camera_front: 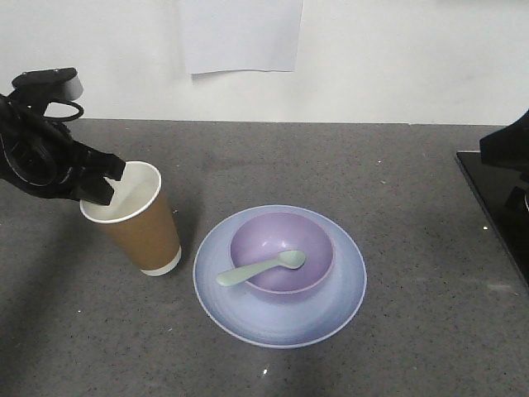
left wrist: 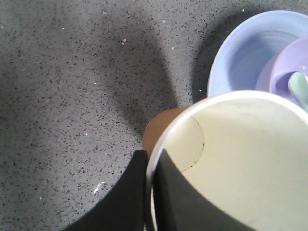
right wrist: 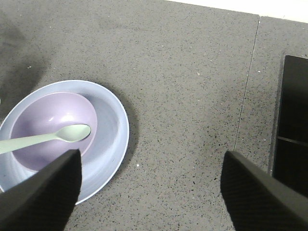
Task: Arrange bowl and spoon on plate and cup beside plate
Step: 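Slide the cup with the left gripper toward the plate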
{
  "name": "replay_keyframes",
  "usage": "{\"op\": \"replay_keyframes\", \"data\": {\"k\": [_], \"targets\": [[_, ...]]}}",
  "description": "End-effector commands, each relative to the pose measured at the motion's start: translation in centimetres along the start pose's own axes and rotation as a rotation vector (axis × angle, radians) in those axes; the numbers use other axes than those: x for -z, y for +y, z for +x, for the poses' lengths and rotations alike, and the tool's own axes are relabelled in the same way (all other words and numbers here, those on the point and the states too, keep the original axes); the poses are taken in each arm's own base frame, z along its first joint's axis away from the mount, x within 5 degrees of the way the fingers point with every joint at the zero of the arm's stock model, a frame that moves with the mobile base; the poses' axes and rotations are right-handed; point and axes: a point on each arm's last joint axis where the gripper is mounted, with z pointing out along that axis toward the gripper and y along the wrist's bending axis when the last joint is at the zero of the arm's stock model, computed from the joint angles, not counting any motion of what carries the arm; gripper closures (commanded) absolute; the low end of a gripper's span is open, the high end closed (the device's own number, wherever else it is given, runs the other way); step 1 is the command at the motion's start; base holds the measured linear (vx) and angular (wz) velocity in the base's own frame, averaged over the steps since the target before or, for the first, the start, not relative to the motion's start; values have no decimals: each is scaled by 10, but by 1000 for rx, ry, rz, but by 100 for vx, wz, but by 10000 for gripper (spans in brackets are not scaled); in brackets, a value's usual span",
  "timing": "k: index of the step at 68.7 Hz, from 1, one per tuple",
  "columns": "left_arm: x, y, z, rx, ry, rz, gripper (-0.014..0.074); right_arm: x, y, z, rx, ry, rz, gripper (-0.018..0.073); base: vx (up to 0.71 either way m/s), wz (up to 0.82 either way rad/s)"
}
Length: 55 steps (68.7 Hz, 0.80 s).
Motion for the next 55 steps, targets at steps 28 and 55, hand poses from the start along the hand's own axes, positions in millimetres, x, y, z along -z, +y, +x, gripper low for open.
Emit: {"op": "replay_keyframes", "data": {"k": [28,55], "targets": [[-6,-1,-8,12,-37,17,604,11,1,-9,0,-98,3,-20,0,0],[-14,1,-9,19,-16,17,582,11,2,-9,-1,-99,1,-20,0,0]]}}
